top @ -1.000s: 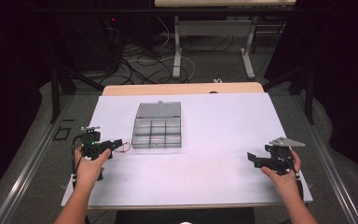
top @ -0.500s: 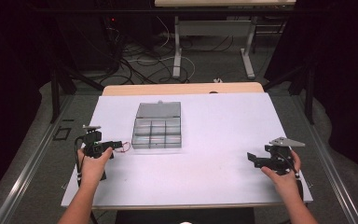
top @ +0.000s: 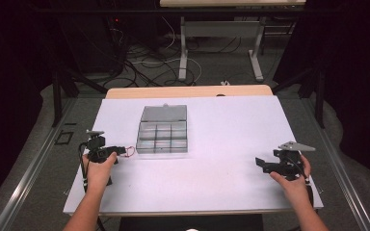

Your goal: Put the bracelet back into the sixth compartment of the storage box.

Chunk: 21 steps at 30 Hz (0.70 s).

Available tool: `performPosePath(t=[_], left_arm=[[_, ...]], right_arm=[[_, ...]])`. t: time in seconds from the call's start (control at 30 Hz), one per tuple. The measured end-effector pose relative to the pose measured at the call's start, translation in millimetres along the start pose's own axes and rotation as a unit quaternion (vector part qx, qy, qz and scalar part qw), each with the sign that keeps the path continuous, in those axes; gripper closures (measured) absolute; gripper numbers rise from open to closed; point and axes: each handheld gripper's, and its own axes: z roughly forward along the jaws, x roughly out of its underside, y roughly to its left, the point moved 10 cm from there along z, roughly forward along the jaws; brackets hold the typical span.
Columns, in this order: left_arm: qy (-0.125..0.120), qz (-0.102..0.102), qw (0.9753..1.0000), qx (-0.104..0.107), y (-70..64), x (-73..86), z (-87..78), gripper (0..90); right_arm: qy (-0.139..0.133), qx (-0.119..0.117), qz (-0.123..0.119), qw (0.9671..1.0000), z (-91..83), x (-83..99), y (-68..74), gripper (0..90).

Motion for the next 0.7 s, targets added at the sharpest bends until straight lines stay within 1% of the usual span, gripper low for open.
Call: performPosePath(t=[0.03, 0.1, 0.13, 0.2, 0.23, 0.27, 0.37, 0.43, 0.47, 0.5, 0.53, 0.57, 0.6, 0.7], left_arm=[[0.001, -0.001, 1.0, 0.003, -0.3, 0.4, 0.8, 66.3], [0.004, -0.005, 1.0, -0.002, 0.6, 1.5, 1.9, 67.4], [0.001, -0.009, 1.0, 0.003, -0.5, 1.5, 3.5, 67.6], [0.004, -0.008, 1.0, -0.004, 1.1, 2.6, 4.5, 68.6], [0.007, -0.01, 0.9999, -0.001, 0.3, 3.1, 4.8, 69.0], [0.004, -0.01, 0.9999, 0.0, 0.2, 3.0, 5.7, 69.7], [0.01, -0.009, 0.9999, -0.004, 0.6, 4.3, 6.0, 71.4], [0.007, -0.01, 0.9999, -0.004, 0.2, 4.1, 7.3, 72.5], [0.005, -0.016, 0.9999, -0.001, -0.9, 4.2, 8.2, 73.2], [0.01, -0.011, 0.9999, -0.005, 0.6, 4.8, 8.1, 73.5], [0.012, -0.014, 0.9998, -0.006, 0.4, 5.4, 8.3, 73.7], [0.008, -0.017, 0.9998, -0.002, -0.3, 5.1, 9.9, 74.0], [0.009, -0.015, 0.9998, -0.004, 0.9, 5.4, 9.9, 74.3], [0.011, -0.022, 0.9997, -0.003, 1.2, 5.9, 11.1, 75.5]], right_arm=[[0.0, -0.001, 0.0, 1.0, -0.1, 0.0, 0.1, 15.0], [-0.001, -0.001, 0.001, 1.0, 0.1, -0.2, 0.3, 15.0], [-0.001, -0.001, 0.001, 1.0, 0.2, -0.1, 0.4, 15.0], [0.0, -0.002, 0.003, 1.0, 0.3, -0.1, 0.6, 15.0], [-0.001, -0.002, 0.002, 1.0, 0.3, -0.3, 0.7, 15.0], [-0.001, -0.002, 0.002, 1.0, 0.2, -0.3, 0.8, 15.0], [-0.001, -0.002, 0.002, 1.0, 0.2, -0.3, 0.7, 15.0], [-0.001, -0.002, 0.002, 1.0, 0.2, -0.3, 0.6, 15.1], [-0.001, -0.002, 0.002, 1.0, 0.2, -0.3, 0.6, 15.0], [0.0, -0.004, -0.001, 1.0, 0.0, -0.1, 0.3, 15.0], [0.0, -0.004, 0.001, 1.0, 0.1, -0.1, 0.5, 15.0], [0.0, -0.004, 0.001, 1.0, 0.2, 0.0, 0.4, 15.0], [0.0, -0.003, 0.004, 1.0, 0.4, 0.0, 0.7, 15.0], [0.001, -0.003, 0.002, 1.0, 0.4, 0.4, 0.3, 15.1]])
